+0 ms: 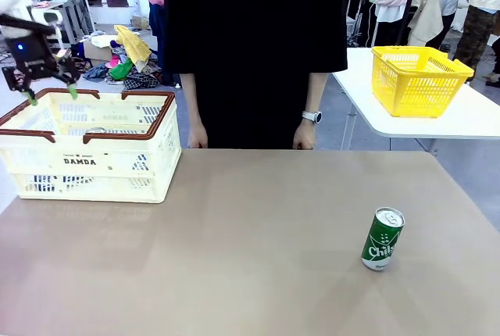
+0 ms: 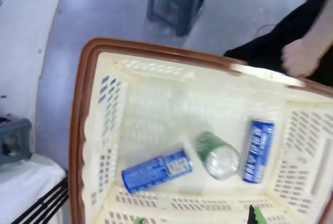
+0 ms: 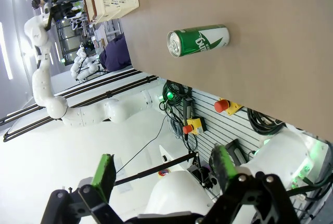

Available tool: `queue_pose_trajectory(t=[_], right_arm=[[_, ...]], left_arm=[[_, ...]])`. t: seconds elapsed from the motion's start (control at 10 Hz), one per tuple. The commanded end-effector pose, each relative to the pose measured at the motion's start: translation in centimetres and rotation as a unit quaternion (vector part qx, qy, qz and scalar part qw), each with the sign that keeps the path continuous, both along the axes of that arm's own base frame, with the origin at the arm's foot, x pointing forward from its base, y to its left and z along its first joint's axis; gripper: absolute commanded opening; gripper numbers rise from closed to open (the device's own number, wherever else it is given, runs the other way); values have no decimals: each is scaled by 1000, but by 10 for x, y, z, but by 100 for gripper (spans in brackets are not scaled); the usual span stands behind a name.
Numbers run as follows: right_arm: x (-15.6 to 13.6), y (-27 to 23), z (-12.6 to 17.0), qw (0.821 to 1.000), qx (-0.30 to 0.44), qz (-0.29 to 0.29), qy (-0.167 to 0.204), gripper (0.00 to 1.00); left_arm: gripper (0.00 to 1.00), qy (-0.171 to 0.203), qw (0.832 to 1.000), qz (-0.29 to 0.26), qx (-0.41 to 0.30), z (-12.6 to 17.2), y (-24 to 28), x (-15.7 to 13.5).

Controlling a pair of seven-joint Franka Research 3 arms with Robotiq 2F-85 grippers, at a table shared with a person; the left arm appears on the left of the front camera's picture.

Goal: Place the drinks into the Shopping basket.
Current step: Pick up one drink and place it into the Shopping basket.

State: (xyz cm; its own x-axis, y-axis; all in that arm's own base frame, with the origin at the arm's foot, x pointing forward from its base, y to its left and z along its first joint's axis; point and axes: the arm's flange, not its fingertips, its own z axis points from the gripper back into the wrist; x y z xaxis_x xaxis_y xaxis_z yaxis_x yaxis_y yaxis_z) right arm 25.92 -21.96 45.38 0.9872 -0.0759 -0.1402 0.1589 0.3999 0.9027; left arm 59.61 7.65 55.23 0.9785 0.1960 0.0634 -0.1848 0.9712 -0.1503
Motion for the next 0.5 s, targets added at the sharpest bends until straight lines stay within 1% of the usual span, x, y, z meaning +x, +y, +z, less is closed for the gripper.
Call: queue_pose_trajectory(t=[0.0, 0.1, 0.2, 0.3, 0.4], right_arm=[[0, 0, 4, 1000, 3, 4, -5, 100], [0, 0, 4, 1000, 3, 4, -5, 100], [0, 0, 4, 1000, 3, 4, -5, 100], [0, 0, 4, 1000, 3, 4, -5, 100], [0, 0, 4, 1000, 3, 4, -5, 100]], left_arm=[[100, -16, 996, -47, -75, 36, -12, -64], [100, 1, 989, -80, -126, 58, -14, -99], [100, 3, 977, -120, -176, 70, -12, -136], [100, 28, 959, -132, -249, 73, 4, -175], [100, 25, 937, -168, -306, 62, 23, -206]])
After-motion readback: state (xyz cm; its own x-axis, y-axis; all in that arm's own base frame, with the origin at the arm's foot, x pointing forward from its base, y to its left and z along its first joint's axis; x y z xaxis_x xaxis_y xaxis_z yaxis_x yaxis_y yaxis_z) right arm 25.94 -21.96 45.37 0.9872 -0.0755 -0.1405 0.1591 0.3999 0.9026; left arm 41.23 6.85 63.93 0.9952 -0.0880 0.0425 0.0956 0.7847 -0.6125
